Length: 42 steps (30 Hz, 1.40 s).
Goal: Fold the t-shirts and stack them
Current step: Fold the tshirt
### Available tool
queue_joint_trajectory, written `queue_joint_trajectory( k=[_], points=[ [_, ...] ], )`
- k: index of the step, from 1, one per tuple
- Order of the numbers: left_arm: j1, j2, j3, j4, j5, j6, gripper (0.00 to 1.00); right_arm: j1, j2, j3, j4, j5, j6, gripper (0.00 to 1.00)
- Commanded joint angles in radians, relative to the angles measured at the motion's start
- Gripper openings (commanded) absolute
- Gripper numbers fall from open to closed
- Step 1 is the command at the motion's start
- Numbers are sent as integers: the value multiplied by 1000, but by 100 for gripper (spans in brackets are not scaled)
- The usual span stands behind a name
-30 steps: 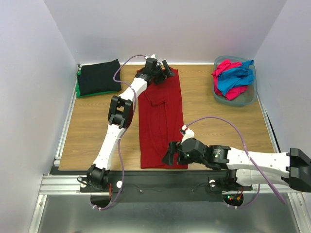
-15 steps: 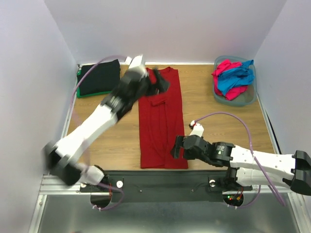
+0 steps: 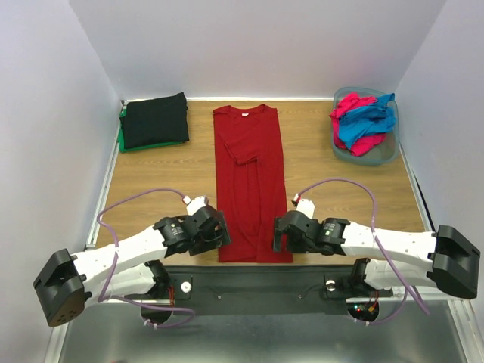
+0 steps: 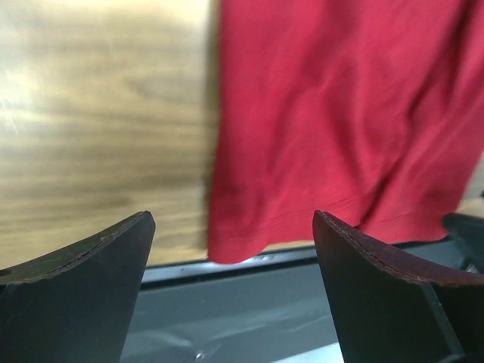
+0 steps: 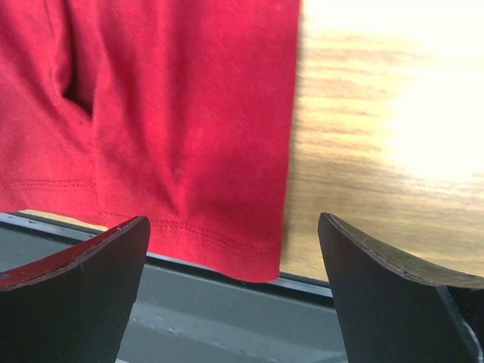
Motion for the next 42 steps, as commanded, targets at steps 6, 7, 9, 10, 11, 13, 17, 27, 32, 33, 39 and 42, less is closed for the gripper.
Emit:
queue_joint_trajectory(
  k=[6,7,9,10,11,13,17,27,32,33,39,42],
  points=[
    [-36,55,-127,113,124,-106,71,-2,-48,-55,-8,-14,109,85],
    [-39,60,-129,115,132,-109,68,-2,-41,-51,-8,-22,109,84],
    [-42,69,-136,115,128,-107,59,-2,-31,-48,-8,-32,111,79],
    [-43,69,-135,111,124,-110,54,-2,-27,-51,-7,-31,115,76],
    [-45,69,-135,117,129,-110,43,-2,-27,-55,-7,-29,121,69],
    [-49,64,-135,121,140,-109,30,-2,-22,-55,-8,-32,129,66],
    [-57,58,-132,100,163,-109,5,-2,-13,-61,-1,-66,148,59],
    [-66,49,-124,97,183,-109,0,-2,45,-69,25,-178,138,31],
    [-69,14,-95,95,183,-112,0,-2,13,-38,27,-183,91,0],
    [-69,3,-72,94,177,-107,0,-2,1,-19,25,-151,74,0],
    [-66,23,29,74,68,-81,0,-2,-17,66,16,-36,39,0],
    [-57,82,124,49,-12,-72,0,-14,-7,119,16,72,28,0]
  ],
)
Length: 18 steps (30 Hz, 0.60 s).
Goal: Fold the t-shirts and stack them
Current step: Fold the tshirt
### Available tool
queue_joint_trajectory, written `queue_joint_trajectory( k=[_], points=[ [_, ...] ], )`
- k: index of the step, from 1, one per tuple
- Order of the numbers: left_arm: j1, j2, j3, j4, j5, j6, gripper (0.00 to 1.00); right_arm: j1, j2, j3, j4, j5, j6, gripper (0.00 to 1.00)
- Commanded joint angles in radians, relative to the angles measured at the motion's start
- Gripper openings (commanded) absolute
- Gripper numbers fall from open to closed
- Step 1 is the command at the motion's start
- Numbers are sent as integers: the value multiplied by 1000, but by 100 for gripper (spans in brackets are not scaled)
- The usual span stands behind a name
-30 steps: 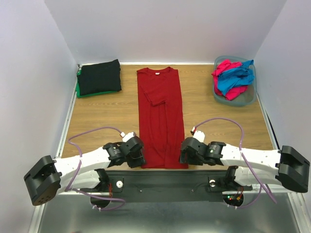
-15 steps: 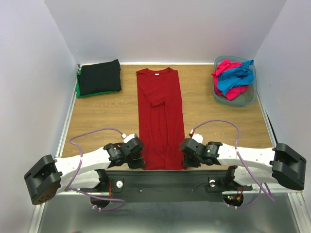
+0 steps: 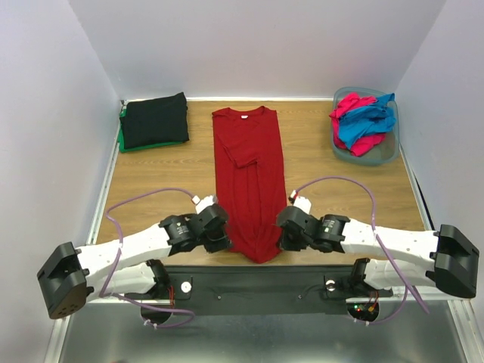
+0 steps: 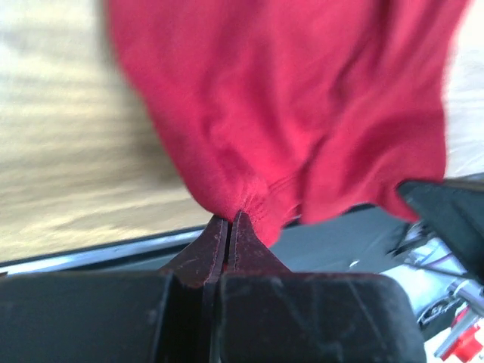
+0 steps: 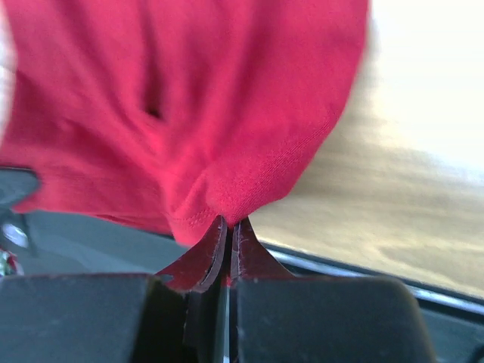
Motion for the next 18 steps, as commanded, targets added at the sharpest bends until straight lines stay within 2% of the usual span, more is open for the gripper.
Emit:
queue_joint_trajectory(
  k=[1,5,9,18],
  points=[
    [17,53,121,-20,-146,42,0,-33,-2,107,17,166,-39,0],
    [92,119,170,62,-137,128,0,-77,61,202,19,245,-91,0],
    [188,187,238,79,-171,174,0,-154,125,281,42,322,-138,0],
    [359,309,365,184,-154,324,0,-327,277,427,152,276,-258,0]
  ],
)
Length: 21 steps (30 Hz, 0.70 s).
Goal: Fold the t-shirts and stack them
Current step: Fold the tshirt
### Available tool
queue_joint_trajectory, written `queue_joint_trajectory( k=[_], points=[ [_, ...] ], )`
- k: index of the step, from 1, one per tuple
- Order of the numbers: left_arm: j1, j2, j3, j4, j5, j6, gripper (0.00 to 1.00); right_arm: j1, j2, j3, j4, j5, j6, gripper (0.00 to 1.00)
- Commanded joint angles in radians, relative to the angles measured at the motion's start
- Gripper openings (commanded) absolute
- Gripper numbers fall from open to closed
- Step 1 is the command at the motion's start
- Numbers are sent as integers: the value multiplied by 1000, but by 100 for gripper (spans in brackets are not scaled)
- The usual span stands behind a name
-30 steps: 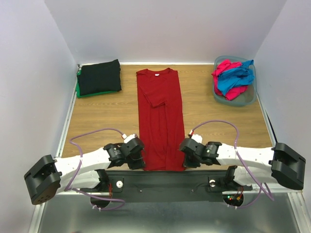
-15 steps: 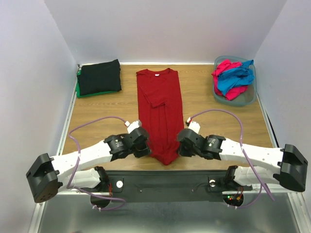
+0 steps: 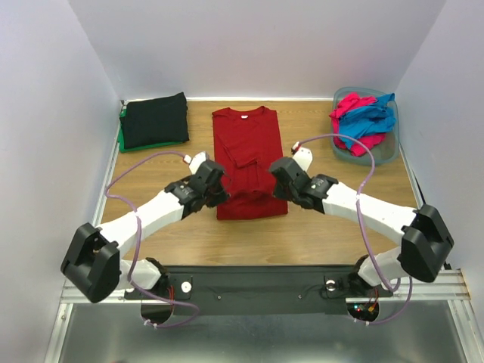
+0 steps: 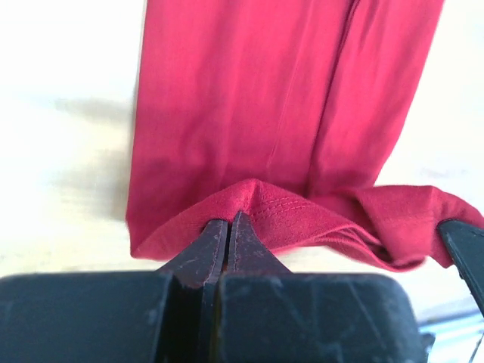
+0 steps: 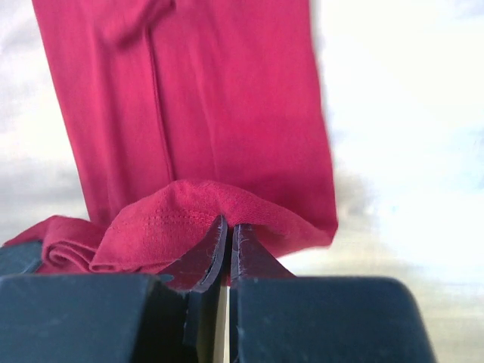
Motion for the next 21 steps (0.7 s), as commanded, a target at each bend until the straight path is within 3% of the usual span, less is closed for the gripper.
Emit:
queue_joint_trajectory(
  k=[1,10,18,20,21],
  points=[
    [54,68,105,67,-26,112,0,-72,43,77,100,13,-82,0],
    [170,235,216,92,-5,185,0,-204,213,197,152,-89,-159,0],
    [204,352,283,130,2,219,0,-276,392,303,170,-189,-226,1],
    [215,396,317,133,8,237,0,-292,440,342,170,-202,-242,6],
    [218,410,328,123,2,234,5,-296,451,350,170,-203,-242,10]
  ],
)
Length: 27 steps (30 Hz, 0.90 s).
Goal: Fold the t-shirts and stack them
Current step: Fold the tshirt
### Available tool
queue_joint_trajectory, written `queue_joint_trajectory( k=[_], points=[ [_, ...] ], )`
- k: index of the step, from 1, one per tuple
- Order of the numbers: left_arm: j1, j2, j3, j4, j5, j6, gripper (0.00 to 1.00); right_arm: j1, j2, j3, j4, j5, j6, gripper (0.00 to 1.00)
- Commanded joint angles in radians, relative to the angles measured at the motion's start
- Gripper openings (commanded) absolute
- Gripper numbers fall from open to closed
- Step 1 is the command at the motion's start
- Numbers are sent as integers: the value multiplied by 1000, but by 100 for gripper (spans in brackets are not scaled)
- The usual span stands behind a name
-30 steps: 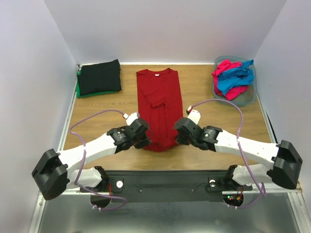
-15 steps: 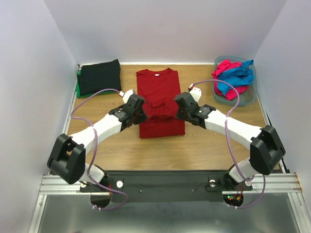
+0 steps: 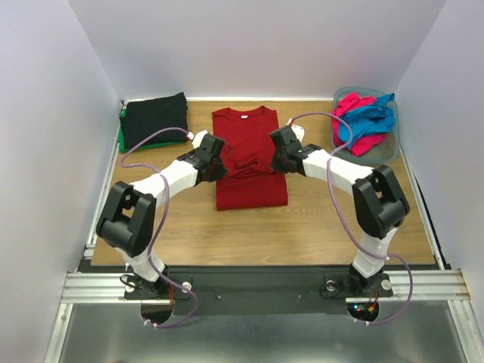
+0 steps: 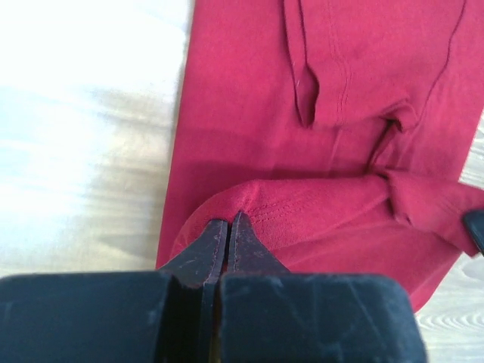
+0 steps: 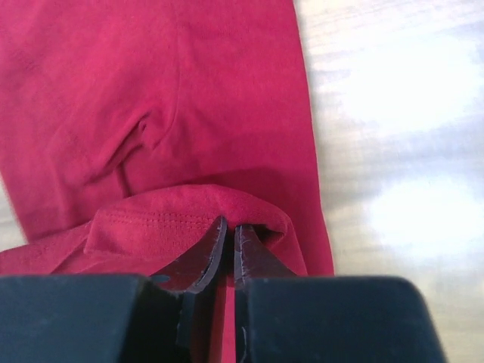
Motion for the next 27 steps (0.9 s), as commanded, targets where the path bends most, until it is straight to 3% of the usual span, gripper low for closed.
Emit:
queue_joint_trajectory(
  k=[1,2,3,4,7,8,12,13,18,22,27],
  points=[
    [19,54,83,24,-13,40,9,-29,51,84,44,-33,-43,12],
    [23,62,87,24,-12,38,17,-32,60,92,44,-38,-43,16],
    [25,69,91,19,-11,38,37,-39,65,95,44,-38,-41,21],
    [28,75,103,15,-11,38,48,-41,68,100,44,-43,-40,35],
    [31,59,120,-1,-20,35,75,-42,47,106,43,-44,-50,60],
    [31,48,120,-4,-19,37,78,-42,37,104,43,-47,-55,63],
    [31,-36,67,-5,-19,28,98,-41,-18,43,44,-164,-129,94],
    [31,-82,17,-5,-19,23,98,-39,-28,23,46,-205,-162,100],
    [26,-263,-249,71,55,-20,98,-24,-116,-127,54,-199,-170,100],
    [8,-360,-416,140,127,-51,98,-22,-211,-294,93,-219,-78,100],
    [-1,-394,-513,232,199,-75,98,-22,-302,-478,193,-294,5,91]
  ],
)
